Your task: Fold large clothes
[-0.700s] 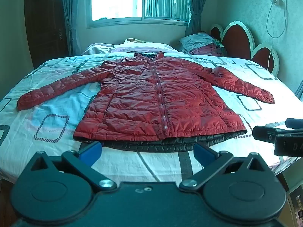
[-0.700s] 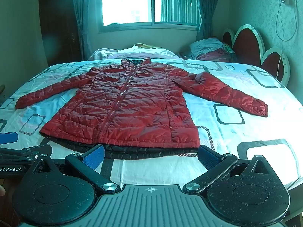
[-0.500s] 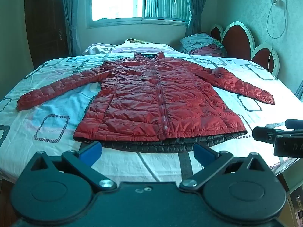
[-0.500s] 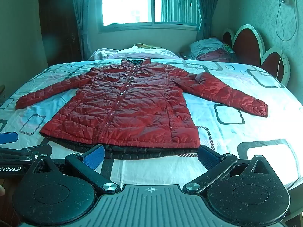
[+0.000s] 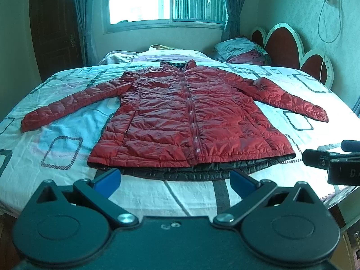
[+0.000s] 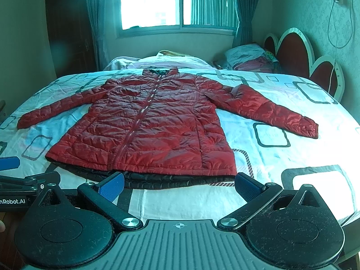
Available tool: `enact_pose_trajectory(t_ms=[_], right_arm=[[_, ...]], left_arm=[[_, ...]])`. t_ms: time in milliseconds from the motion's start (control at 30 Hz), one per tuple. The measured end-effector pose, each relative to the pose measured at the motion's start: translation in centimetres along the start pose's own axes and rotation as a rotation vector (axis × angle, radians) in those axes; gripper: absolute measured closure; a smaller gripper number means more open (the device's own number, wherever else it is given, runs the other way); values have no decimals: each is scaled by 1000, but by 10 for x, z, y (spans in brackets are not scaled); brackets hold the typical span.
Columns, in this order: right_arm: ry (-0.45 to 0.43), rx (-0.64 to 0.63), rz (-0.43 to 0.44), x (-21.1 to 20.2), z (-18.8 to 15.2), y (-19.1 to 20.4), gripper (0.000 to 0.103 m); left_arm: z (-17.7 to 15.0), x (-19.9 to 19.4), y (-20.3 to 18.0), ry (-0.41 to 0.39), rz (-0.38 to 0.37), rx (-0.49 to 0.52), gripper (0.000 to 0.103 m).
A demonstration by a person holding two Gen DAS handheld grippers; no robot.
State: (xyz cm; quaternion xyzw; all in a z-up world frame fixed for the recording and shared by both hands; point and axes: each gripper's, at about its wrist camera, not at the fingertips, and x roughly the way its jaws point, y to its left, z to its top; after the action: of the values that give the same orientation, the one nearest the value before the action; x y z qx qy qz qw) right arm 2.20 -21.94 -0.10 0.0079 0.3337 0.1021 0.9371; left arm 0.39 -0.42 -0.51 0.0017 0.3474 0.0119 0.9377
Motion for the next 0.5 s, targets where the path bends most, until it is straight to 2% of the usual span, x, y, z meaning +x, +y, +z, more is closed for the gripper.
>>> enact_pose_trajectory(t_ms=[500], right_arm=[[0, 6, 4, 6, 2, -5, 0]], left_arm=[[7, 6, -1, -11, 14, 13, 0]])
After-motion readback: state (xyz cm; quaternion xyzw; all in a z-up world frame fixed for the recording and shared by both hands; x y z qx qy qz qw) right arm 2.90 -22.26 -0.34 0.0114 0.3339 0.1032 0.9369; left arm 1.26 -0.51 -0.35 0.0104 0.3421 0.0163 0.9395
